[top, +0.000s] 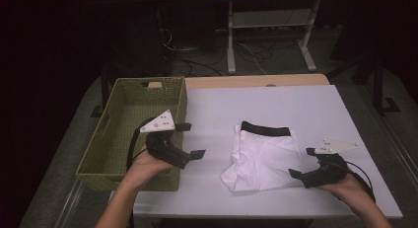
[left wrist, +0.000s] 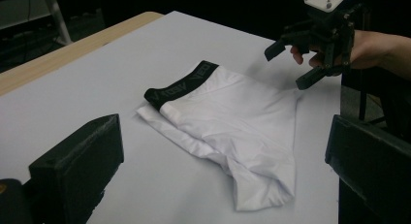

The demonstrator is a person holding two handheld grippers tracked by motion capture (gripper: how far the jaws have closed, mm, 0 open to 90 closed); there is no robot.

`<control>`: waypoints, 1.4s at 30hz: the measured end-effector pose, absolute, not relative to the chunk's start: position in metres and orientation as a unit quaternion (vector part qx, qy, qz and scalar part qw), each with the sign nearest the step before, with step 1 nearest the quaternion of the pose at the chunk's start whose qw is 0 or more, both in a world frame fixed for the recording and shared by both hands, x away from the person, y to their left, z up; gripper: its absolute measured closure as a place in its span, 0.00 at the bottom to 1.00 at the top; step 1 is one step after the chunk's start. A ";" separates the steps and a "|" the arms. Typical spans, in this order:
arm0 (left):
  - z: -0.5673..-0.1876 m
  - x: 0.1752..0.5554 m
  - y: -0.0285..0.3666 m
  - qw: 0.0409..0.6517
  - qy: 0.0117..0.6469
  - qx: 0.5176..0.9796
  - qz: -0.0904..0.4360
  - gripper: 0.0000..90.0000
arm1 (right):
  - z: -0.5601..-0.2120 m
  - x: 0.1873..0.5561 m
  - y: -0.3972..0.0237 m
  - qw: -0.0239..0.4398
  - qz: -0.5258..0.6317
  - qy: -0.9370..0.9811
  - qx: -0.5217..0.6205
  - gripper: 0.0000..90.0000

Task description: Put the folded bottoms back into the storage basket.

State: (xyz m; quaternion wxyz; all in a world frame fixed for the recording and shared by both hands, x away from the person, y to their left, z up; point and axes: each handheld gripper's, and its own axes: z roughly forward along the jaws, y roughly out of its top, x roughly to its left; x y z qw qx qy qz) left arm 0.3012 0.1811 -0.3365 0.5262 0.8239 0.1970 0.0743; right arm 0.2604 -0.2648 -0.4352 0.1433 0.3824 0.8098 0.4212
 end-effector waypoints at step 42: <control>-0.350 0.310 0.098 0.519 0.192 0.831 0.051 0.00 | -0.435 0.259 -0.269 0.143 0.424 0.808 0.384 0.00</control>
